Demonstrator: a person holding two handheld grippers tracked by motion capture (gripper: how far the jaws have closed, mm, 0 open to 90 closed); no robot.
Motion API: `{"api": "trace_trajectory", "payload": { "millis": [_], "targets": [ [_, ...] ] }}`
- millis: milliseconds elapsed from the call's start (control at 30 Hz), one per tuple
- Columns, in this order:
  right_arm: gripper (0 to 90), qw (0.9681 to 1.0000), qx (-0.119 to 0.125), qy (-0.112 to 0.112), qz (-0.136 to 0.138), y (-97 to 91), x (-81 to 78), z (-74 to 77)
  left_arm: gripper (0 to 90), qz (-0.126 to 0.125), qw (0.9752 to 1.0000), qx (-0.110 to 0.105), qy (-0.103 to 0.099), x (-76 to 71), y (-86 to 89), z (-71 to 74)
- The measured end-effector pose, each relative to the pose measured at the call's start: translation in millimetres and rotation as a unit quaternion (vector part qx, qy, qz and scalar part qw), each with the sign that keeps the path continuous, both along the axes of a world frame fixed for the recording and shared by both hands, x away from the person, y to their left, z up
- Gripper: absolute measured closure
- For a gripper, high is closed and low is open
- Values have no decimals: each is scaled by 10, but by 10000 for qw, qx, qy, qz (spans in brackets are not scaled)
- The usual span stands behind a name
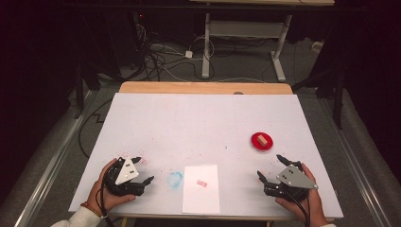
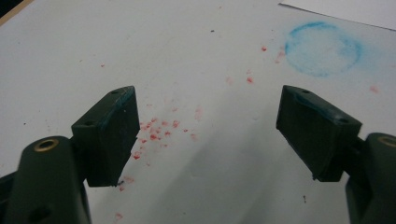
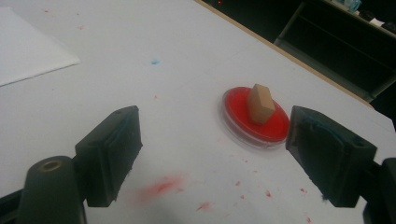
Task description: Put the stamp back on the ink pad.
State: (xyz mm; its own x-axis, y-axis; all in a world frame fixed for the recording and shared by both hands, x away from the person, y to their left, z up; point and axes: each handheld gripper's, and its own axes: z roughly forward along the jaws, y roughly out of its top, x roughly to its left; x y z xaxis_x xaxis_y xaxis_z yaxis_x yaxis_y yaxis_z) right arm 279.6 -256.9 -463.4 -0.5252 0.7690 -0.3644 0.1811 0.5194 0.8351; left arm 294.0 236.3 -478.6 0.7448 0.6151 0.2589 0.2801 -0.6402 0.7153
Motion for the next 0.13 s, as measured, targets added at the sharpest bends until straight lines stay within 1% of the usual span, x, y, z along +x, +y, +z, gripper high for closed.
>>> {"api": "trace_trajectory", "payload": {
  "millis": [67, 133],
  "targets": [
    [183, 10000, 15, 32, 3, -10, -1, 2, 207, -21, 10000, 8, 7, 1, -10, 3],
    [177, 10000, 59, 49, -22, -20, -1, 5, 207, -53, 10000, -53, -25, -6, -17, 15]
  ]
}}
